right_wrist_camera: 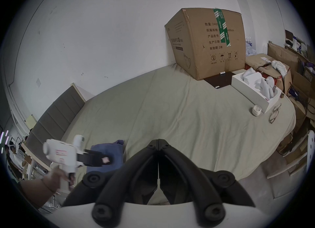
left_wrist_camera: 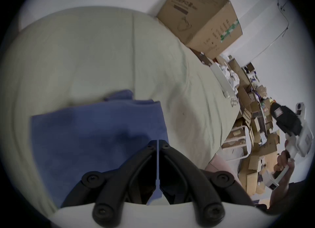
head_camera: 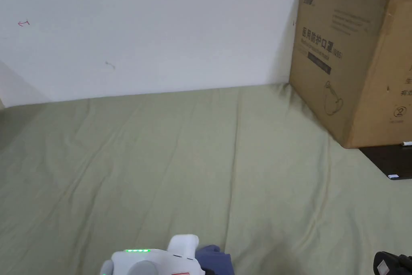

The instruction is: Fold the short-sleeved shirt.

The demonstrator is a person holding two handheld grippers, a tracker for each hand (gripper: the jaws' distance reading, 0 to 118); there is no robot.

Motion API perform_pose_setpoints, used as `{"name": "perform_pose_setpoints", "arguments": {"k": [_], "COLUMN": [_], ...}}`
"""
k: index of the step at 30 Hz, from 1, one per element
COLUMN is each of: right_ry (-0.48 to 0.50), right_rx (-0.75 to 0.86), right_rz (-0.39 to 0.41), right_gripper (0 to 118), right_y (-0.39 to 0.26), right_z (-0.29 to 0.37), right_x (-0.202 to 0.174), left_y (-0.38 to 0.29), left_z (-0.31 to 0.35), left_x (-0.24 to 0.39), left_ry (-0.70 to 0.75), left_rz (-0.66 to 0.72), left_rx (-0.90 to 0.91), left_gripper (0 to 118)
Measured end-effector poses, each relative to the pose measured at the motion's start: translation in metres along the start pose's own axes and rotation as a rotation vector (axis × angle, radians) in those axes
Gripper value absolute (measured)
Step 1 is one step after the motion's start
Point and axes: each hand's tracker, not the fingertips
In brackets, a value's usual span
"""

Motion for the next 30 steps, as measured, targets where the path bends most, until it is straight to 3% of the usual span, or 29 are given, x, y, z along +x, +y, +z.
{"name": "perform_pose_setpoints", "arguments": {"k": [4, 8, 10, 14, 19, 21, 24, 26, 28, 30], "right_ry": [0.028, 0.024, 0.058, 0.184, 0.238, 0.173, 0.157, 0.179, 0.199, 0.128], "right_rx": [-0.02, -0.042, -0.057, -0.03, 0.159, 0.295, 0.427, 0.469, 0.515, 0.599], "right_rz": [-0.041, -0.02, -0.037, -0.053, 0.063, 0.124, 0.19, 0.21, 0.225, 0.226], "right_gripper": [0, 0, 0, 0, 0, 0, 0, 0, 0, 0], "right_y": [-0.004, -0.008, -0.01, -0.008, 0.014, 0.021, 0.029, 0.03, 0.024, 0.007], "right_z": [-0.002, -0.008, -0.013, -0.014, 0.003, 0.018, 0.032, 0.037, 0.041, 0.043], "right_x": [0.006, 0.002, 0.0, -0.01, -0.038, -0.055, -0.074, -0.086, -0.096, -0.103], "left_y": [-0.006, -0.005, -0.005, 0.001, -0.015, -0.027, -0.046, -0.059, -0.077, -0.093], "left_z": [-0.047, -0.056, -0.049, 0.022, 0.148, 0.189, 0.229, 0.248, 0.258, 0.259], "left_x": [-0.013, -0.014, 0.002, 0.047, 0.076, 0.081, 0.085, 0.082, 0.083, 0.083], "left_ry": [0.049, -0.092, -0.116, -0.087, 0.176, 0.307, 0.503, 0.488, 0.564, 0.676], "left_rz": [0.04, 0.134, 0.074, -0.137, -0.286, -0.305, -0.241, -0.208, -0.211, -0.229], "left_rx": [-0.081, -0.014, 0.008, 0.308, 0.731, 0.862, 0.99, 1.046, 1.116, 1.166], "left_gripper": [2, 1, 1, 1, 1, 1, 1, 1, 1, 1]}}
